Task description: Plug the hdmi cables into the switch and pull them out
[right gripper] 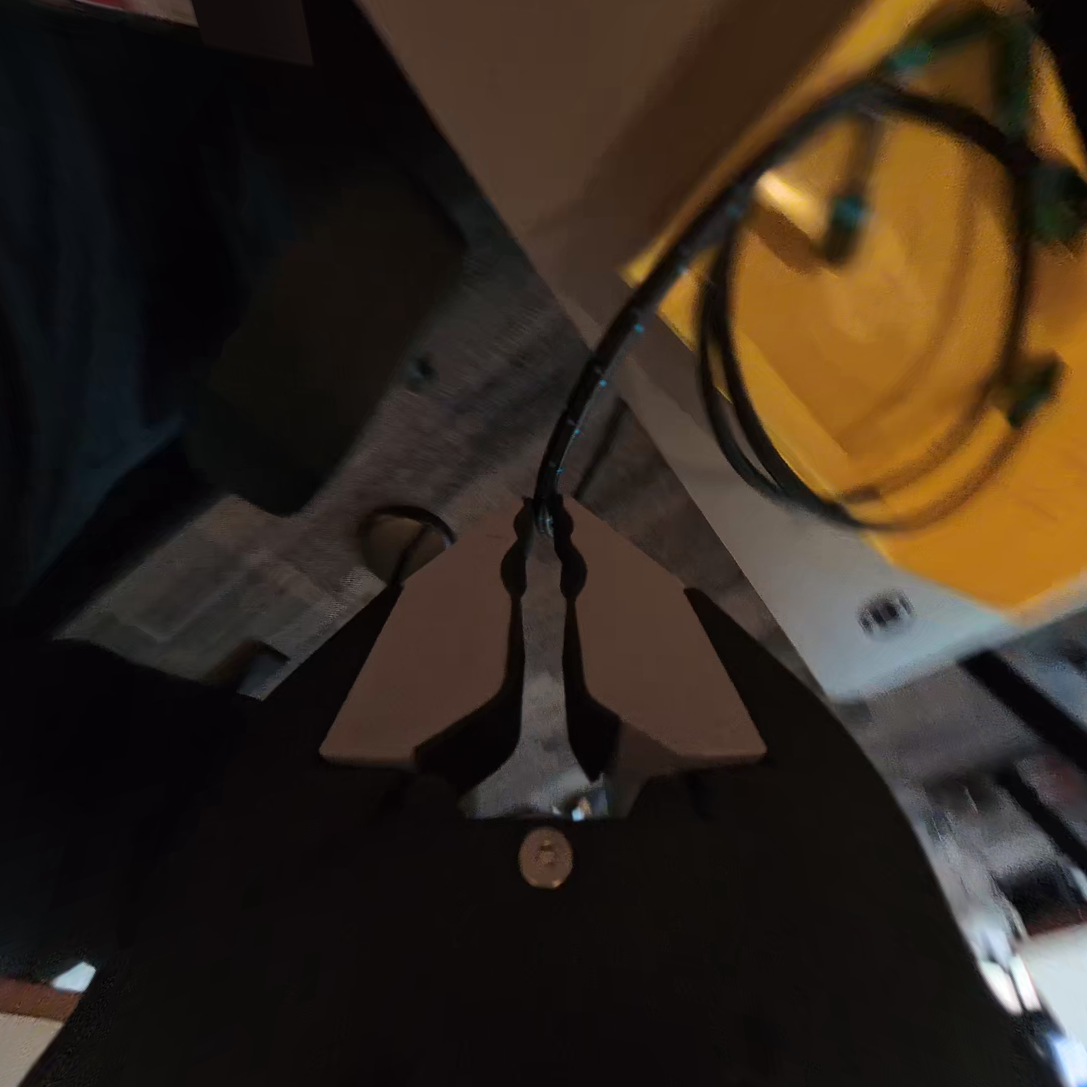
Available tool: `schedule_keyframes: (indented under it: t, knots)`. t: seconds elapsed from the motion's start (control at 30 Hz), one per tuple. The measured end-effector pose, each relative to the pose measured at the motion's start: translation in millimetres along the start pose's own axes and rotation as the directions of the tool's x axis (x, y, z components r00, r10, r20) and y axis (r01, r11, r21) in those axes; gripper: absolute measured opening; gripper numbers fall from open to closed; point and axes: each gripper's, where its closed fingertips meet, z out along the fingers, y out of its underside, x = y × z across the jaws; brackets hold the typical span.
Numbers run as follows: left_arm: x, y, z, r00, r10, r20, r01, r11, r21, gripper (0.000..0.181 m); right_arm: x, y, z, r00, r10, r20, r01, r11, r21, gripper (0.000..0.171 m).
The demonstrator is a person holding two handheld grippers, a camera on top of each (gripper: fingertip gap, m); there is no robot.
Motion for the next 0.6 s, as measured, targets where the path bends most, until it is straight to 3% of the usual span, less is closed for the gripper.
schedule_keyframes:
  t: [0.07,0.2,0.37,0.47,0.6]
  knots:
    - [4,-1,1,1.0,0.012,-0.003,-0.012,1.0,-0.004,0.019,19,18,-24,0.985,0.048,-0.167,-0.063,0.994,-0.087,0.004]
    - [12,-1,5,0.999,0.05,0.004,-0.05,0.999,-0.01,0.019,39,14,-83,0.891,0.003,-0.454,-0.097,0.978,-0.184,0.003]
    - [13,5,9,1.0,0.025,-0.012,-0.025,1.0,-0.005,0.019,77,-43,-122,0.7,-0.149,-0.698,0.005,0.979,-0.203,0.003]
    - [11,10,7,1.0,0.009,-0.015,-0.009,1.0,-0.004,0.019,103,-71,-132,0.544,-0.255,-0.799,0.096,0.965,-0.243,0.003]
    - [5,17,0,1.0,-0.006,-0.005,0.006,1.0,-0.01,0.019,111,-100,-134,0.547,-0.198,-0.814,0.223,0.971,-0.087,0.003]
